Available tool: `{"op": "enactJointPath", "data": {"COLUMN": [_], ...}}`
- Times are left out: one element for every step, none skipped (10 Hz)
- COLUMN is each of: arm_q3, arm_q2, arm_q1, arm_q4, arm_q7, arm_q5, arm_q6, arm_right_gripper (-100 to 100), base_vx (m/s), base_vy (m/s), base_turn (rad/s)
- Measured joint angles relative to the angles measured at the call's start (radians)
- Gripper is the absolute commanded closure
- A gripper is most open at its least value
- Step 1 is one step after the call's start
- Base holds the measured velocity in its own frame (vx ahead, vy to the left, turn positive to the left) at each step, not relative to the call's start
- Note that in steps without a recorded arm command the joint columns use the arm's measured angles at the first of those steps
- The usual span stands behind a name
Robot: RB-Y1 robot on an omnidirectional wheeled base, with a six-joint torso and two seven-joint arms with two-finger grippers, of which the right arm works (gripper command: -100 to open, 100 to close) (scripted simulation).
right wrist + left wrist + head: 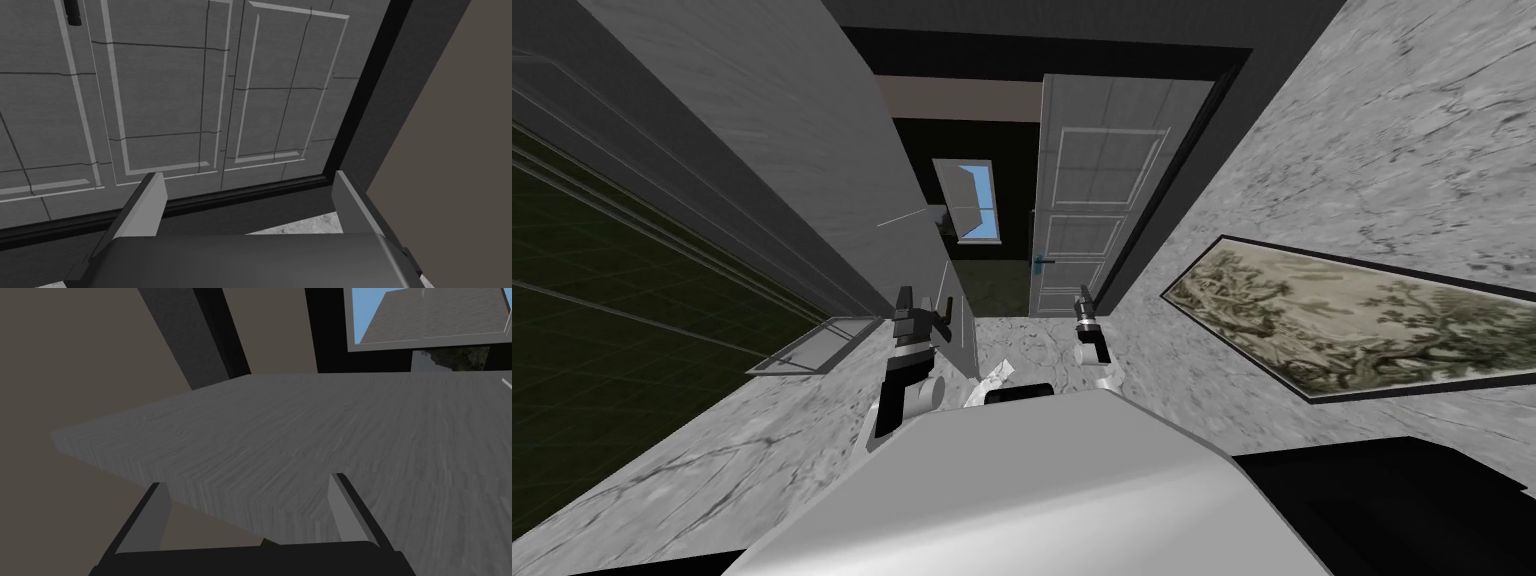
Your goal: Pull the door open
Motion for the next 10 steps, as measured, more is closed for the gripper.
{"op": "enactJointPath", "data": {"arm_q3": [-0.001, -0.004, -0.009, -0.013, -0.015, -0.017, -0.021, -0.023, -0.027, -0.031], "arm_q2": [-0.002, -0.003, -0.011, -0.021, -0.024, -0.024, -0.030, -0.035, -0.039, -0.044], "arm_q1": [-0.010, -0.028, -0.052, -0.064, -0.073, -0.089, -0.106, -0.118, -0.134, -0.153], "arm_q4": [0.019, 0.050, 0.089, 0.115, 0.131, 0.158, 0.182, 0.207, 0.236, 0.261], "arm_q7": [0.005, 0.012, 0.019, 0.024, 0.027, 0.035, 0.043, 0.045, 0.051, 0.059], "arm_q5": [-0.008, -0.018, -0.035, -0.054, -0.062, -0.073, -0.090, -0.098, -0.110, -0.127], "arm_q6": [-0.001, -0.003, -0.009, -0.011, -0.011, -0.012, -0.014, -0.017, -0.021, -0.020], "arm_right_gripper": [-100, -100, -100, -100, -100, -100, -100, -100, -100, -100], "base_vx": [0.060, 0.074, 0.096, 0.065, 0.053, 0.073, 0.053, 0.045, 0.073, 0.058], "base_vy": [-0.024, -0.036, -0.035, -0.027, -0.019, -0.029, -0.029, -0.024, -0.035, -0.027], "base_turn": [0.071, 0.145, 0.130, 0.047, 0.091, 0.156, 0.048, 0.072, 0.137, 0.056]}}
